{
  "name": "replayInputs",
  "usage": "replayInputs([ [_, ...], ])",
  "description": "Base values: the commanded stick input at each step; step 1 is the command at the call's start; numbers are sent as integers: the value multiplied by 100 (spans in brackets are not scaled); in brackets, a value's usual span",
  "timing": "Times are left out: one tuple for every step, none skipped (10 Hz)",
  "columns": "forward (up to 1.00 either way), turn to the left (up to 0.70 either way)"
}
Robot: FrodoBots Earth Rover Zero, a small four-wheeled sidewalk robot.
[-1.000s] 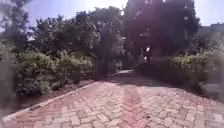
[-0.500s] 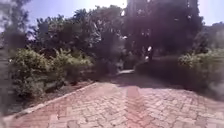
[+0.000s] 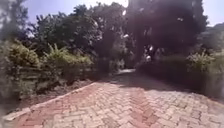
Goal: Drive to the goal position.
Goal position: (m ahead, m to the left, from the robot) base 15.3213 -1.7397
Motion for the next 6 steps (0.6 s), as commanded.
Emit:
replayInputs([
  [70, 0],
  [70, 0],
  [70, 0],
  [70, 0],
  [70, 0],
  [70, 0],
])
